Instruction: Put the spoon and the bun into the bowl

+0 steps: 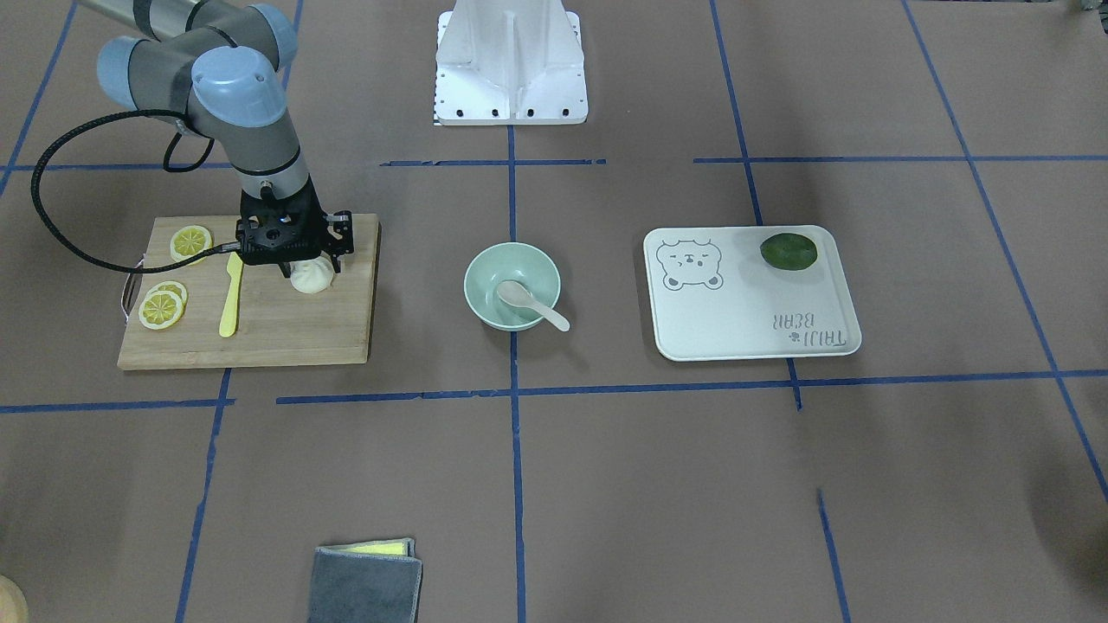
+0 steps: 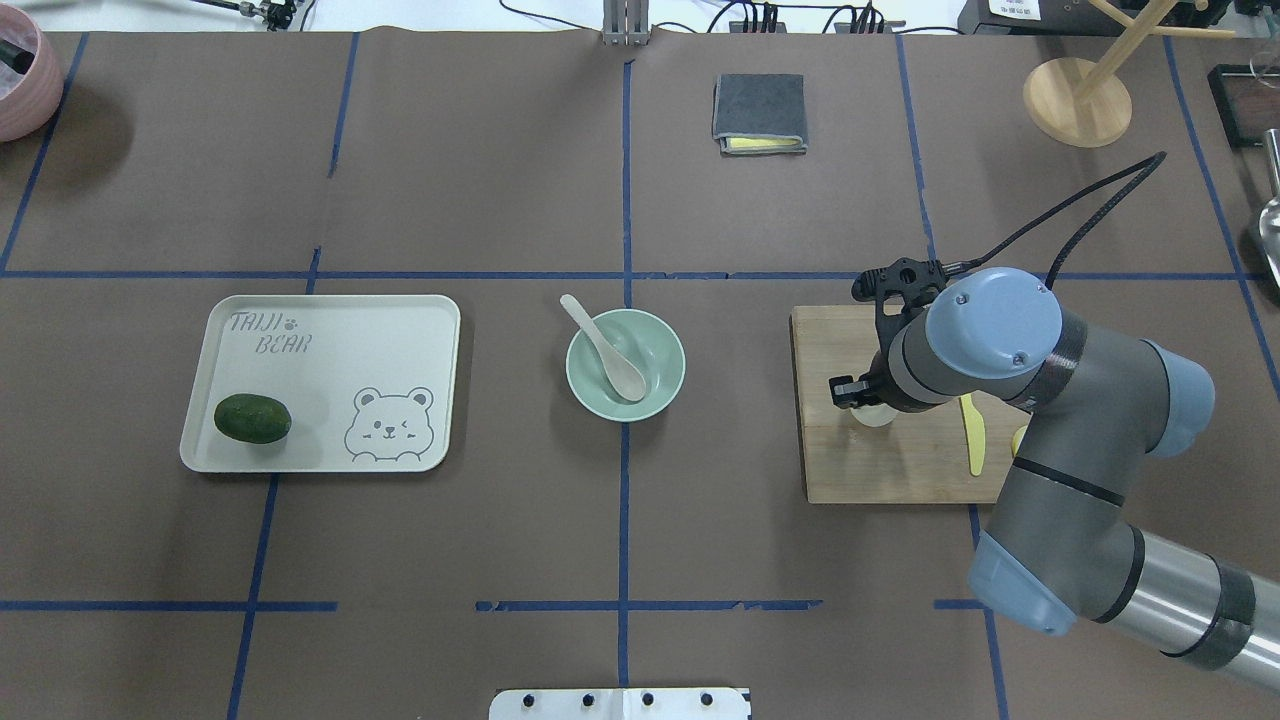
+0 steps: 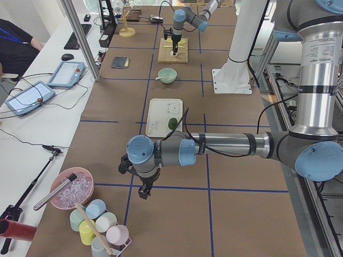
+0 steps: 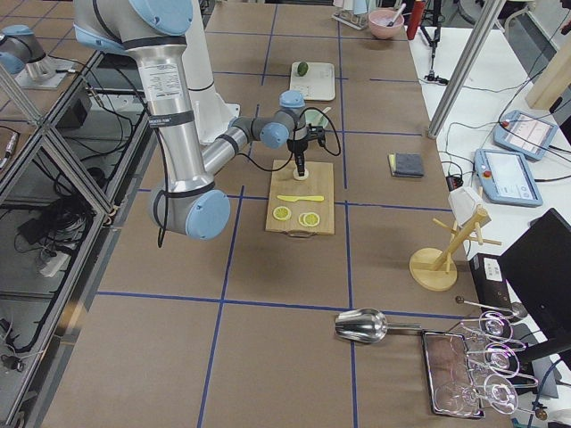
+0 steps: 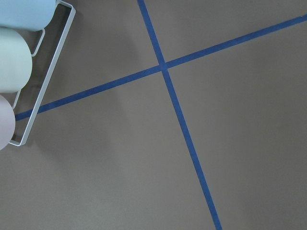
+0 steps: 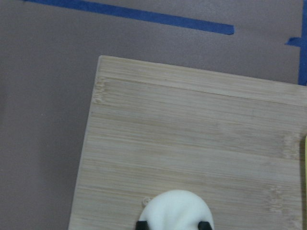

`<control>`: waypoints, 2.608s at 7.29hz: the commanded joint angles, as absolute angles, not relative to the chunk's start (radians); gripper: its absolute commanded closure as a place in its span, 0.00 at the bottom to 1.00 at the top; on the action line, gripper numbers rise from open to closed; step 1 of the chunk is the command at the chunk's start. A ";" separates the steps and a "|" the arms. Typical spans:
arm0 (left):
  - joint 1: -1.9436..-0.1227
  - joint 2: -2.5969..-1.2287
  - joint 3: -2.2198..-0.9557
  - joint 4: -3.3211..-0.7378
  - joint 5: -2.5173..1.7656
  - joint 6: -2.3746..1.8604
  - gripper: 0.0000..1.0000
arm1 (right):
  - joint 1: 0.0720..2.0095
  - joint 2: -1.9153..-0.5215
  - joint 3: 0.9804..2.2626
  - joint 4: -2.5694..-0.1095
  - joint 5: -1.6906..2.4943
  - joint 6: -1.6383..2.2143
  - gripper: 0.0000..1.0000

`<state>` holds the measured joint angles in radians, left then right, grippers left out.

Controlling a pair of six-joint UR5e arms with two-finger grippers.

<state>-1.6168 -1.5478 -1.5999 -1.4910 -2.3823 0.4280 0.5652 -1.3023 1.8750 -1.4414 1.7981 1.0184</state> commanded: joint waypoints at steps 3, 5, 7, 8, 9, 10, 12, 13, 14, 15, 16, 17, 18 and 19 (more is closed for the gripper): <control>-1.617 -1.548 -1.600 -1.493 -2.382 0.428 0.00 | 0.568 -1.139 1.908 -1.564 1.795 1.051 1.00; -1.617 -1.548 -1.600 -1.493 -2.382 0.428 0.00 | 0.557 -0.921 1.826 -1.690 1.793 1.138 1.00; -1.617 -1.549 -1.600 -1.494 -2.384 0.428 0.00 | 0.532 -0.725 1.609 -1.687 1.735 1.201 1.00; -1.617 -1.549 -1.600 -1.494 -2.384 0.428 0.00 | 0.519 -0.691 1.553 -1.681 1.718 1.253 1.00; -1.617 -1.551 -1.600 -1.494 -2.384 0.428 0.00 | 0.506 -0.686 1.548 -1.681 1.717 1.262 0.89; -1.617 -1.551 -1.600 -1.496 -2.384 0.428 0.00 | 0.496 -0.689 1.548 -1.683 1.712 1.262 0.03; -1.617 -1.551 -1.598 -1.496 -2.384 0.428 0.00 | 0.492 -0.690 1.548 -1.683 1.695 1.262 0.00; -1.617 -1.551 -1.598 -1.497 -2.384 0.428 0.00 | 0.492 -0.693 1.557 -1.683 1.695 1.252 0.00; -1.615 -1.551 -1.598 -1.497 -2.384 0.428 0.00 | 0.498 -0.698 1.578 -1.683 1.698 1.237 0.00; -1.615 -1.552 -1.600 -1.499 -2.384 0.426 0.00 | 0.543 -0.701 1.594 -1.684 1.719 1.189 0.00; -1.615 -1.554 -1.600 -1.499 -2.382 0.426 0.00 | 0.622 -0.751 1.626 -1.681 1.792 1.092 0.00; -1.615 -1.554 -1.598 -1.496 -2.381 0.426 0.00 | 0.712 -0.832 1.679 -1.678 1.869 0.952 0.00; -1.615 -1.558 -1.617 -1.499 -2.376 0.426 0.00 | 0.827 -0.912 1.709 -1.678 1.958 0.793 0.00; -1.615 -1.555 -1.643 -1.497 -2.372 0.426 0.00 | 0.948 -0.990 1.709 -1.678 2.064 0.597 0.00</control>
